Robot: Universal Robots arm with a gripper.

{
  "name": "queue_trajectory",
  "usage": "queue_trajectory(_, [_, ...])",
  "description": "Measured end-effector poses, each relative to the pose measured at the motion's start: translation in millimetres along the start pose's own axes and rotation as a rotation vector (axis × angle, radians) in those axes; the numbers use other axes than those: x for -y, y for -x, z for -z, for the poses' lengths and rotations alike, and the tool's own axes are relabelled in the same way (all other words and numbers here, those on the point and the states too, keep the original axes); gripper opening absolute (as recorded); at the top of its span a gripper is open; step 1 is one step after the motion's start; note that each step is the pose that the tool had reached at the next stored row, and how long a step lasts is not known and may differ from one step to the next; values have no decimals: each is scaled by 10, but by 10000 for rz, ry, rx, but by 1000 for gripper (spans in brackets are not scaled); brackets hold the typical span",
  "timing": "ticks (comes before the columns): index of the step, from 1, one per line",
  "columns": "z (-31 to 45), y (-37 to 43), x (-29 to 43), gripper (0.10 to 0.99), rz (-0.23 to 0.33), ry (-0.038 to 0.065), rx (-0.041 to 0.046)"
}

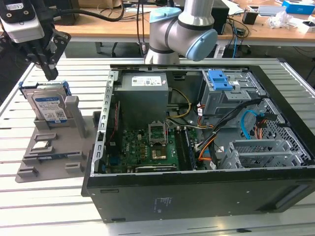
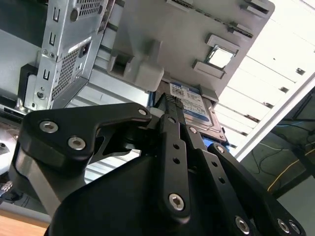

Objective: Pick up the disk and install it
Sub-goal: 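Reach for the disk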

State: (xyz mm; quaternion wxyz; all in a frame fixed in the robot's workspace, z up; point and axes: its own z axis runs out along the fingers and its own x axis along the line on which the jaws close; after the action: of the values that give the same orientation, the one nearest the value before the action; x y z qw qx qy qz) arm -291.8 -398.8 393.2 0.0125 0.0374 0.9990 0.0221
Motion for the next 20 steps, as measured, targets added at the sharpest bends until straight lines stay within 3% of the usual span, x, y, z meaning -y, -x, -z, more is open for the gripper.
queue_trajectory(10, [5,-184,14,106,0,-1,0])
queue_trajectory(17, [11,-411,30,106,-1,0,0])
queue_trajectory(20, [13,-461,34,106,0,-1,0])
